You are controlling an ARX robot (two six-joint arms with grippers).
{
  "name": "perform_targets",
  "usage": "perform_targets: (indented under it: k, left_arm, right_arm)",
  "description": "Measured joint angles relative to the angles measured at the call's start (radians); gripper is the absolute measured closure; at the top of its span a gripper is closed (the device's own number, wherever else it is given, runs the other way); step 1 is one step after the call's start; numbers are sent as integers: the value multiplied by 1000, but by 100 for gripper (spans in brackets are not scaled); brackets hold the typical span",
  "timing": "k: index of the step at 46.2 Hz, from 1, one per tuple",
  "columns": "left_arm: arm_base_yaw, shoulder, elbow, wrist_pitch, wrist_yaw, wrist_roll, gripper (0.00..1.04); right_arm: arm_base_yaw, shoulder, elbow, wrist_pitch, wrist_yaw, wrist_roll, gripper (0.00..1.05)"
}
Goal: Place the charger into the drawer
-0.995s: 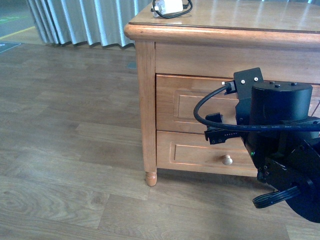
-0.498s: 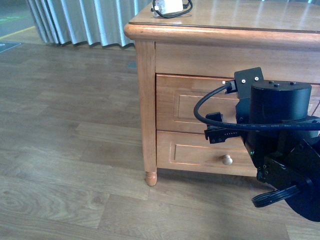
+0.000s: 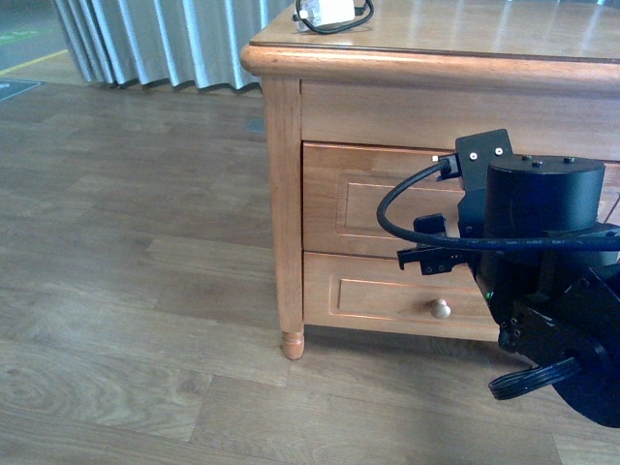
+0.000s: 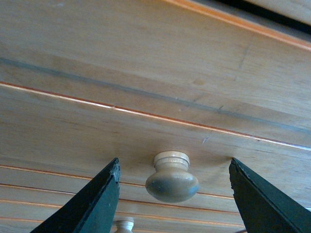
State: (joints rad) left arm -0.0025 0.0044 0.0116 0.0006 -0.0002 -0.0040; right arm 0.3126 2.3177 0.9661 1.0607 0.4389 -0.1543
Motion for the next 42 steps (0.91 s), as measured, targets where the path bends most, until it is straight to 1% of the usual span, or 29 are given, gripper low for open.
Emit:
perform_targets:
  k: [3,8,11,14,17,20,22,32,38,42]
  left_arm:
    - [0,0,0,0,0,0,6]
    - [0,0,0,0,0,0,6]
    - [0,0,0,0,0,0,6]
    - [0,0,0,0,0,0,6]
    - [0,0,0,0,0,0,6]
    - [0,0,0,0,0,0,6]
    - [0,0,0,0,0,0,6]
    - [0,0,0,0,0,0,6]
    - [0,0,0,0,0,0,6]
    - [0,0,0,0,0,0,6]
  right_arm:
    - [0,0,0,0,-2,0,36]
    - [1,0,0,0,-2,0,39]
    - [1,0,0,0,-2,0,50]
    - [1,0,0,0,-2,-1,52]
    - [1,0,0,0,-3,-2,59]
    - [2,0,0,0,-4,-2,73]
    - [2,0,0,0,-3,-3,78]
    - [2,1,0,0,-3,-3,77]
    - [2,2,0,0,-3,-3,80]
    - [2,2,0,0,-3,-3,81]
